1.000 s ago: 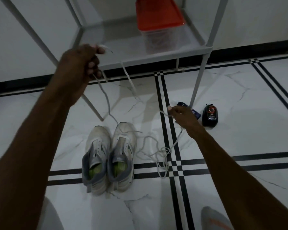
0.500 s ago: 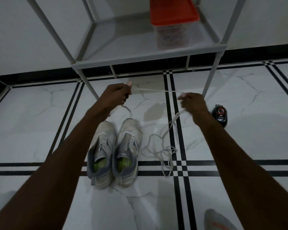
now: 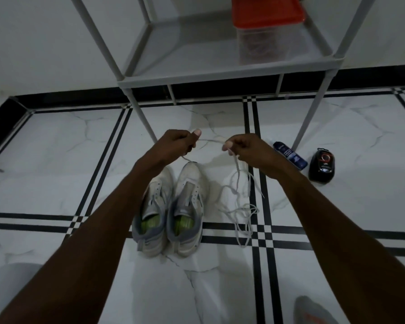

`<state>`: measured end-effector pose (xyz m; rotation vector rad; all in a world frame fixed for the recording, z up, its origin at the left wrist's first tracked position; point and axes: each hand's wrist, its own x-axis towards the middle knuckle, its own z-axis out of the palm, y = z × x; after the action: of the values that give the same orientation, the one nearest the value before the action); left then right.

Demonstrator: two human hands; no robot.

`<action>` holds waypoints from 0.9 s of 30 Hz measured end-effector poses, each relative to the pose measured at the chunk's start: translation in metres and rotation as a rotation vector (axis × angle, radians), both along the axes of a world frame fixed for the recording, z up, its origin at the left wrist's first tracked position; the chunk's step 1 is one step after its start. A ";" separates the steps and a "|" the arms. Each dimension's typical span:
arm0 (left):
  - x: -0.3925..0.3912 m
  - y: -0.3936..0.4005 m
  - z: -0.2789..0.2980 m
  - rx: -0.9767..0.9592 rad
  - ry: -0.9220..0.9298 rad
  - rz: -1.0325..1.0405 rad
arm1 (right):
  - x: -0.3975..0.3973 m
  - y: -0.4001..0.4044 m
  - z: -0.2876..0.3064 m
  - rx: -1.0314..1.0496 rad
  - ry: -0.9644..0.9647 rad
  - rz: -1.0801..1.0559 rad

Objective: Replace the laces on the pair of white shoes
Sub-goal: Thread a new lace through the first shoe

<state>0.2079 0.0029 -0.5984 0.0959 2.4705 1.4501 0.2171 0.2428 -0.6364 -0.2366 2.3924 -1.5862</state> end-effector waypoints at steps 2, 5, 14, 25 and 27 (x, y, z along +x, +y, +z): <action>0.001 -0.011 -0.001 0.027 0.007 0.023 | -0.008 0.006 -0.012 0.171 -0.016 -0.166; 0.004 -0.021 -0.007 0.019 0.016 0.037 | -0.010 0.010 -0.029 0.319 0.053 -0.260; 0.009 -0.002 -0.025 -0.025 -0.042 -0.007 | 0.005 -0.032 -0.015 -0.119 0.057 0.061; 0.012 -0.010 -0.033 -0.016 -0.032 0.004 | 0.012 -0.045 -0.027 -0.180 -0.044 0.096; 0.014 -0.024 -0.035 -0.006 -0.042 0.040 | 0.001 -0.028 -0.040 -0.084 -0.011 -0.074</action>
<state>0.2217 -0.0212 -0.6337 0.0151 2.4561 1.4451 0.2183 0.2152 -0.6763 -0.1558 2.3546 -1.7180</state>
